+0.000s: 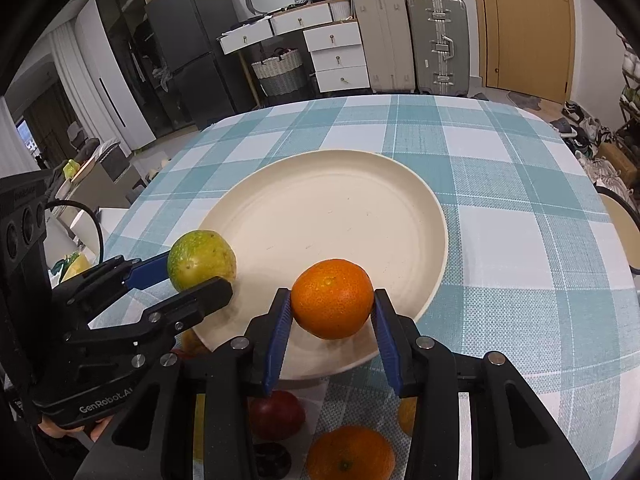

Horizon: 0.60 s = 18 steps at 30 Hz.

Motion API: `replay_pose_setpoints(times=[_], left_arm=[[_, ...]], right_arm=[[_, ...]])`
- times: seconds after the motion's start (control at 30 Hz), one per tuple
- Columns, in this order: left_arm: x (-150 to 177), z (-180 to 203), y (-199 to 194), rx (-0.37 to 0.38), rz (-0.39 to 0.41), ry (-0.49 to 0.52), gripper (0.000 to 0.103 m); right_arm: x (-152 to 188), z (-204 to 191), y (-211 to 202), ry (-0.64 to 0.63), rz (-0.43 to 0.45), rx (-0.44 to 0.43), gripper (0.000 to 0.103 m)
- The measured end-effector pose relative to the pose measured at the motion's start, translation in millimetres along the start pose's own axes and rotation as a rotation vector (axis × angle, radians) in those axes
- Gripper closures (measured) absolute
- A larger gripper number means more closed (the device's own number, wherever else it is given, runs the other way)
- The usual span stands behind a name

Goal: Organize fruits
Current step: 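Lift the green citrus and orange and place both onto the cream plate, then move both open grippers back toward the remaining fruits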

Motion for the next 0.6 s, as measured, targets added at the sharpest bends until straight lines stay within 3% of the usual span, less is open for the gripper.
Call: replay_pose_setpoints(times=[0.3, 0.37, 0.47, 0.6], left_arm=[[-2.5, -5.1, -12.9, 0.02, 0.017, -0.024, 0.054], [-1.0, -9.0, -19.8, 0.014, 0.024, -0.024, 0.053], [2.7, -14.9, -32.2, -0.015, 0.033, -0.023, 0.035], [9.9, -22.2, -55.4, -0.026, 0.063, -0.029, 0.021]], right_arm=[[0.3, 0.6, -22.3, -0.001, 0.09, 0.043, 0.044], [4.0, 0.3, -30.4, 0.004, 0.108, 0.041, 0.035], [12.4, -4.9, -40.7, -0.014, 0.112, 0.026, 0.018], [26.8, -12.5, -55.8, -0.052, 0.13, 0.048, 0.01]])
Point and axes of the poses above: each gripper's, at about its wrist camera, not at the fingertips, and y roughly the way its jaws point, z to its right, x to its underside, the point moved 5 cm from there along y, roughly the way its jaws point, and after that the axes turned 15 degrees about -x, right-handed, at the moved point
